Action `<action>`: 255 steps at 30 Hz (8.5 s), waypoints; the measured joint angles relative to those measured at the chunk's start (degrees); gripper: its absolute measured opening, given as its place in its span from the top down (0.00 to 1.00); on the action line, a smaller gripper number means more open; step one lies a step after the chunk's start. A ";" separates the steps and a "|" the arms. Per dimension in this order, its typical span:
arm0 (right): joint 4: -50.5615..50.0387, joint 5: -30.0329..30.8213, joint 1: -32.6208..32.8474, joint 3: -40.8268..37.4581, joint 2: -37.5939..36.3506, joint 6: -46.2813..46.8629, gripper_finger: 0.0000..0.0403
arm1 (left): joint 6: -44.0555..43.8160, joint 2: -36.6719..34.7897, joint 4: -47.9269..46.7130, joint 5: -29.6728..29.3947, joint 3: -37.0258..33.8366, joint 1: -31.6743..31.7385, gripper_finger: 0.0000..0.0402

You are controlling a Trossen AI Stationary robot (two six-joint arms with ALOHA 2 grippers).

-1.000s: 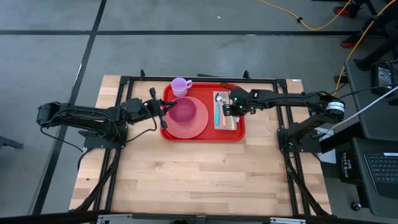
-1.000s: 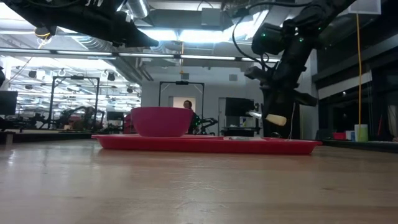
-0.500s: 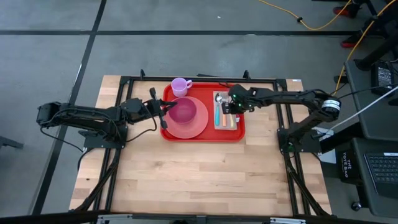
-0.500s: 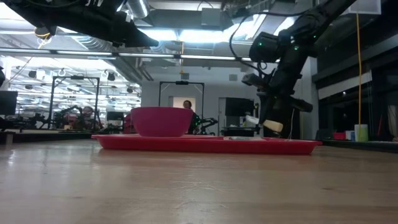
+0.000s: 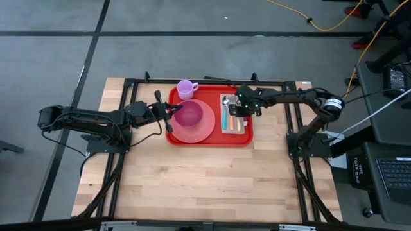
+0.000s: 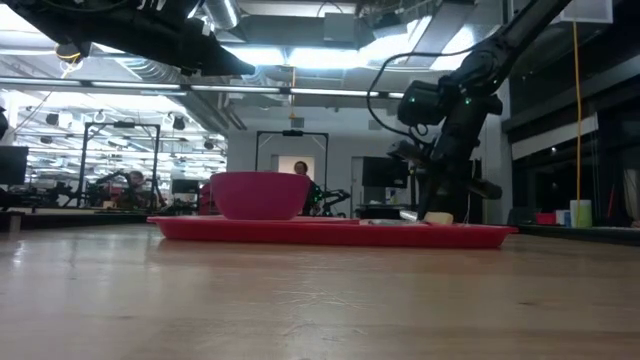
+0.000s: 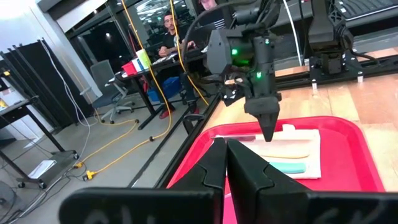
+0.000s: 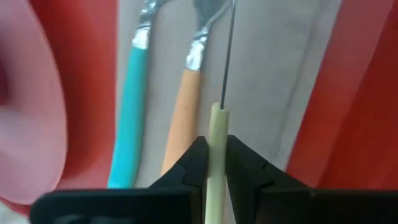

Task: Set up tray
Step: Put the yellow knife on the brown napkin to the right of the orange fork, then return to Home Position

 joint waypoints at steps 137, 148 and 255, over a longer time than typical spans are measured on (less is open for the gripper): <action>46.78 1.88 4.91 -21.38 -29.20 -55.02 0.98 | -12.08 -44.48 -6.77 1.32 -24.08 0.00 1.00; 45.47 1.56 3.28 -21.35 -37.33 -58.80 0.98 | -13.76 -52.06 -17.82 0.27 -24.07 0.00 0.99; 28.30 -12.33 35.86 -50.07 -93.58 -48.67 0.98 | -15.01 -51.90 -18.43 0.08 -24.09 -0.02 0.99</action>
